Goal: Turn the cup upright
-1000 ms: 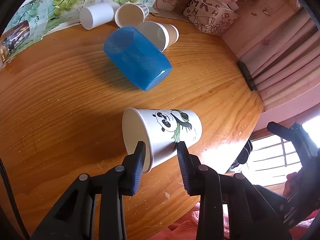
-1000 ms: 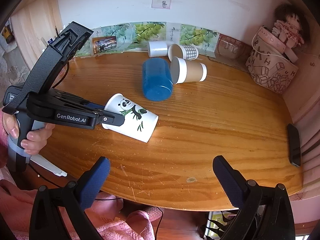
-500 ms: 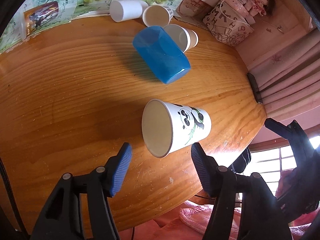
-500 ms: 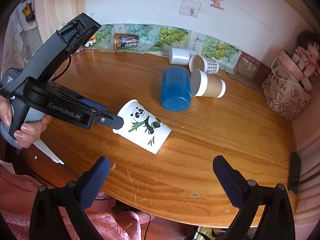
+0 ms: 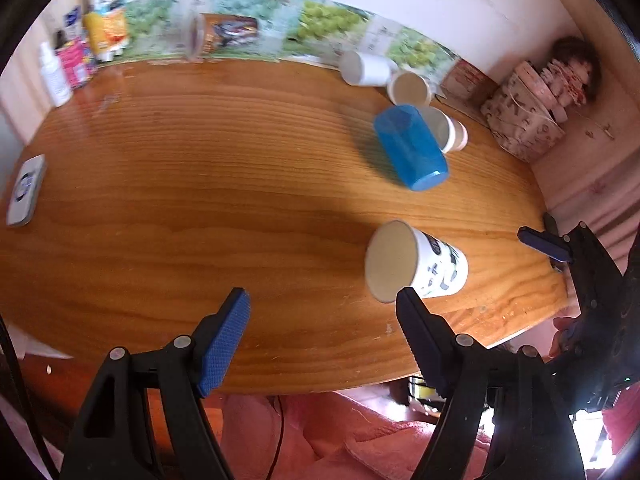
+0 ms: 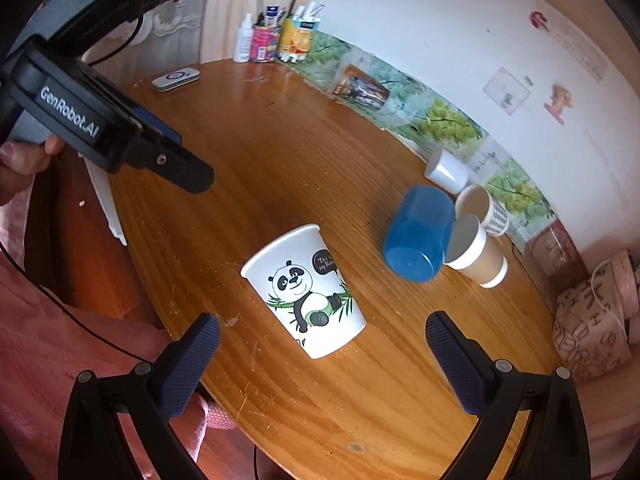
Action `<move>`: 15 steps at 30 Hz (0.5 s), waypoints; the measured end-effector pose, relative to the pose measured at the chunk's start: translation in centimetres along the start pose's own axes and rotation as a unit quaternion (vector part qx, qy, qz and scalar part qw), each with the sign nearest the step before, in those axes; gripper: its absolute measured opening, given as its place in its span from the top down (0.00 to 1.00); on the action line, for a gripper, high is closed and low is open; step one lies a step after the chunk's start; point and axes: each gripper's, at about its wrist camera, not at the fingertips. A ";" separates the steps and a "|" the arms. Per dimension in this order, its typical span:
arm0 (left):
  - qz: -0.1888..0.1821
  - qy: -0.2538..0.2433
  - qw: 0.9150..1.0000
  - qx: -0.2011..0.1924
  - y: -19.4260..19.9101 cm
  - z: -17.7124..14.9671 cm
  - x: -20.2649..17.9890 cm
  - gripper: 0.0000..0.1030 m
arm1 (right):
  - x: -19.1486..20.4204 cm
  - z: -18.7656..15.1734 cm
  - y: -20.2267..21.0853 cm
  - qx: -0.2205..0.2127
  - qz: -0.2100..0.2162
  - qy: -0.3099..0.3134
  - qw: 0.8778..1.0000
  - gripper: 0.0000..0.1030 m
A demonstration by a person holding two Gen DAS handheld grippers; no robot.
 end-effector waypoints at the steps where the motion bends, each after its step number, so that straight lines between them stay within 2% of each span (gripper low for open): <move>1: 0.009 0.004 1.000 -0.009 0.4 -0.3 0.0 0.24 | 0.2 0.2 -0.3 -0.001 0.006 0.012 1.000 0.00; 4: 0.032 0.015 0.999 -0.038 1.6 -1.1 0.0 0.24 | 0.8 0.6 -1.1 -0.006 0.023 0.044 0.999 0.01; 7: 0.039 0.027 0.997 -0.059 2.1 -1.8 -0.1 0.24 | 1.3 0.8 -2.2 -0.007 0.044 0.062 0.997 0.02; 10: 0.042 0.032 0.996 -0.066 2.1 -2.0 -0.3 0.24 | 1.7 1.1 -3.3 -0.004 0.056 0.085 0.995 0.06; 15: 0.044 0.050 0.995 -0.072 1.9 -2.3 -0.2 0.24 | 2.2 1.6 -4.7 -0.001 0.082 0.111 0.990 0.07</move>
Point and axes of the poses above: each gripper's, at about its wrist camera, not at the fingertips, and y roughly against the way its jaws point, x to its left, z to its top, and after that the axes turned 2 degrees about y, right-handed
